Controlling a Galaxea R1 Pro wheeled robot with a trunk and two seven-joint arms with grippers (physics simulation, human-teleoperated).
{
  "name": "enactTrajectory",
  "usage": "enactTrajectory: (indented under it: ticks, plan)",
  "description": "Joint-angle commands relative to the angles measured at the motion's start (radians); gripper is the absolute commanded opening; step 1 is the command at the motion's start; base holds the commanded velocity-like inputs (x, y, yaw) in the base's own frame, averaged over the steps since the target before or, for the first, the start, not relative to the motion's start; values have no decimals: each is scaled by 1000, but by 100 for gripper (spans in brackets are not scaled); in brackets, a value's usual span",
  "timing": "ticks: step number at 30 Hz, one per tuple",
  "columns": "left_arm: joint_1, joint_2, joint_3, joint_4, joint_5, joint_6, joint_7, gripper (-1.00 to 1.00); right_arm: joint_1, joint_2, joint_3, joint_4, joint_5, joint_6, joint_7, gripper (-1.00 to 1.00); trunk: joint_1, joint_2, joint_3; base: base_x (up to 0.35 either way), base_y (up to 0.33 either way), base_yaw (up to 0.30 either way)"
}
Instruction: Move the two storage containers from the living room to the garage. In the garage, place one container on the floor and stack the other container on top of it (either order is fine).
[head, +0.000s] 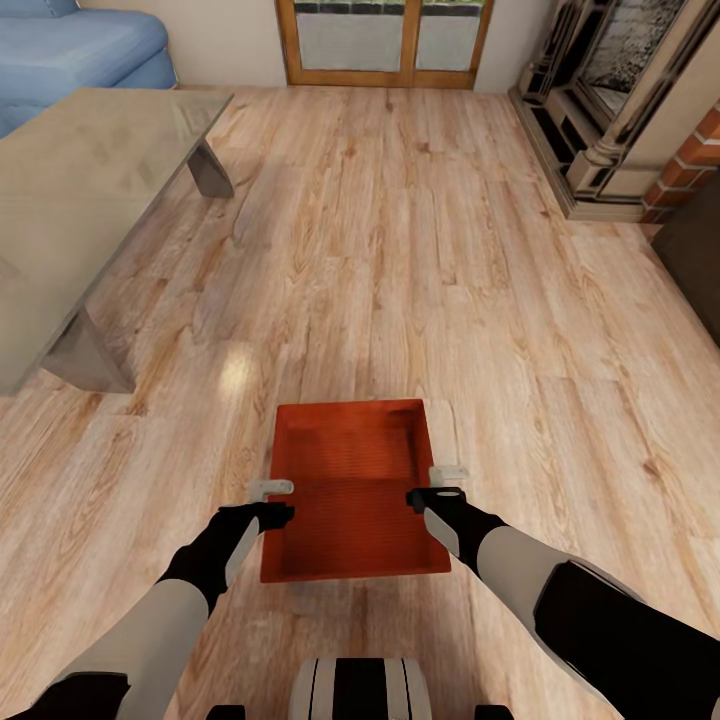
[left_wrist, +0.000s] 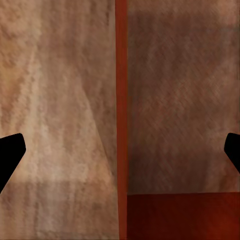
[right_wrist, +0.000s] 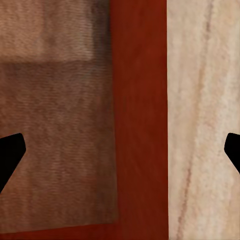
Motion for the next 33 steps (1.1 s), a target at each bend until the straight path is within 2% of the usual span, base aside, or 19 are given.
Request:
enactTrajectory:
  ticks: [1, 33]
  plan:
    - [0, -2, 1, -5, 4, 6, 5, 100, 0, 0, 8, -2, -5, 6, -6, 100, 0, 0, -1, 0, 0, 0]
    - [0, 1, 0, -1, 0, 5, 5, 100, 0, -1, 8, -2, -6, 6, -7, 100, 0, 0, -1, 0, 0, 0]
